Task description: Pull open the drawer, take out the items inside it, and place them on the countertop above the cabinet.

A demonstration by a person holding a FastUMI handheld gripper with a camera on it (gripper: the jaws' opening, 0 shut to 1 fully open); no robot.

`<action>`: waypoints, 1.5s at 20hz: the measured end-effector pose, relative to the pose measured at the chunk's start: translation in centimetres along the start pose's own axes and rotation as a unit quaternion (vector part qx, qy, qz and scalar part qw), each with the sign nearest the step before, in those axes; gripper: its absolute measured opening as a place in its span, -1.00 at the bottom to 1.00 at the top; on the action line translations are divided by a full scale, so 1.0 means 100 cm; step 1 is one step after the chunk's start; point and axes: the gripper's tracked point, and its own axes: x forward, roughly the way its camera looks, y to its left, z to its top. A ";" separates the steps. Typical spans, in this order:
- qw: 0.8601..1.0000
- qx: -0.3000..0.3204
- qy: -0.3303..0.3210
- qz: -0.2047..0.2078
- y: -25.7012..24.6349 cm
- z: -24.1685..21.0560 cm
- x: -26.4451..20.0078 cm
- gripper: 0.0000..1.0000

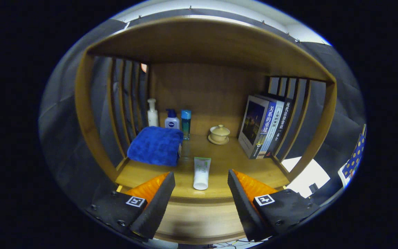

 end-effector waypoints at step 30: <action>0.999 0.047 0.007 0.002 -0.040 -0.204 -0.080 0.96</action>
